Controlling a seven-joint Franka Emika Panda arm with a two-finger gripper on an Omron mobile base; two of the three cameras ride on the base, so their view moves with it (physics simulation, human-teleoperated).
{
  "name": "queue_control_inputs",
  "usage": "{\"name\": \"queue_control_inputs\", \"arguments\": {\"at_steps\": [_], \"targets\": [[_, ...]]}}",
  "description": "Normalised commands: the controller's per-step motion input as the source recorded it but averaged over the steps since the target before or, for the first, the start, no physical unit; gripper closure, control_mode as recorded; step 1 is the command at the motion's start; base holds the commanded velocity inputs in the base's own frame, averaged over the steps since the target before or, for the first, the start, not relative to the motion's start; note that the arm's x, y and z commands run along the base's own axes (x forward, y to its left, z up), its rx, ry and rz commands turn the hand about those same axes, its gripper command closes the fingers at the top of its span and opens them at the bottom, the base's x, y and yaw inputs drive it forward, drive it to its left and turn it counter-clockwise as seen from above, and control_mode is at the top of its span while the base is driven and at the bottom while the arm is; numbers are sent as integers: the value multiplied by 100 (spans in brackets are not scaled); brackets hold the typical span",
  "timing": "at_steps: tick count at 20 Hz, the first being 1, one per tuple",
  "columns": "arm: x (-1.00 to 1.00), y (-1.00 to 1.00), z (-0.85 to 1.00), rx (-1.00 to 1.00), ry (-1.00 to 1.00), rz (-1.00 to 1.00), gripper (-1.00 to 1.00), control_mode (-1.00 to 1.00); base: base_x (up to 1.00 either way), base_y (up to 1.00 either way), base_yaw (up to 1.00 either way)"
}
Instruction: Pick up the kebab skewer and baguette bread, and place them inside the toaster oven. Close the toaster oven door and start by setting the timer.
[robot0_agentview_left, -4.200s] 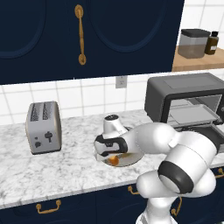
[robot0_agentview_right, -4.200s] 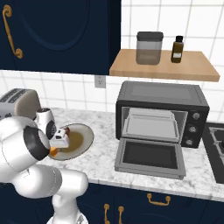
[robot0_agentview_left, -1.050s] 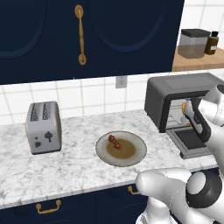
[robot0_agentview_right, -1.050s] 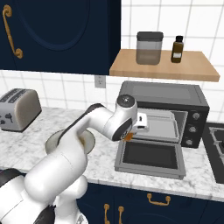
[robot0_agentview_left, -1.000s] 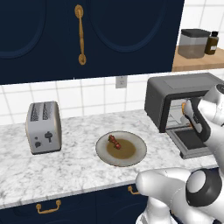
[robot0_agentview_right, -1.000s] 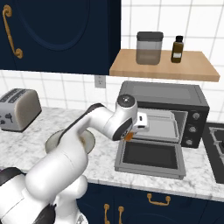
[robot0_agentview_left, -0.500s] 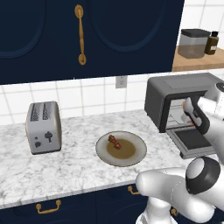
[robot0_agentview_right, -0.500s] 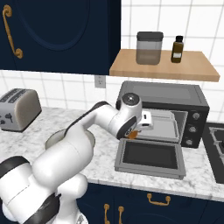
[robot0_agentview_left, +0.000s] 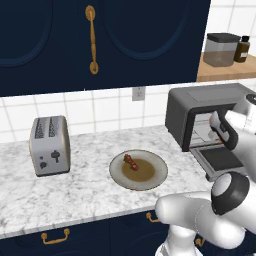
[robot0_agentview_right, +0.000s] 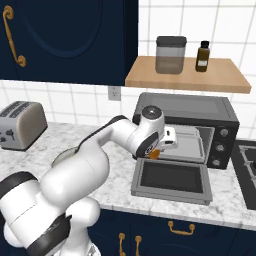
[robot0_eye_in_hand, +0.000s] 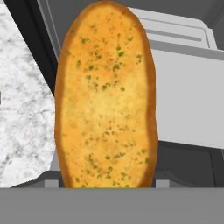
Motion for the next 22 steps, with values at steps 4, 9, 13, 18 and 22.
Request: {"name": "queue_control_inputs", "arguments": {"at_steps": [4,9,13,18,22], "targets": [[3,-3,-22,0,5,0,100,-100,0,0,0],[9,-8,0,0,6,0,100,-100,0,0,0],[18,-6,0,0,1,1,100,-100,0,0,0],[38,0,0,0,0,0,100,-100,0,0,0],[41,0,0,0,0,0,100,-100,0,0,0]]}}
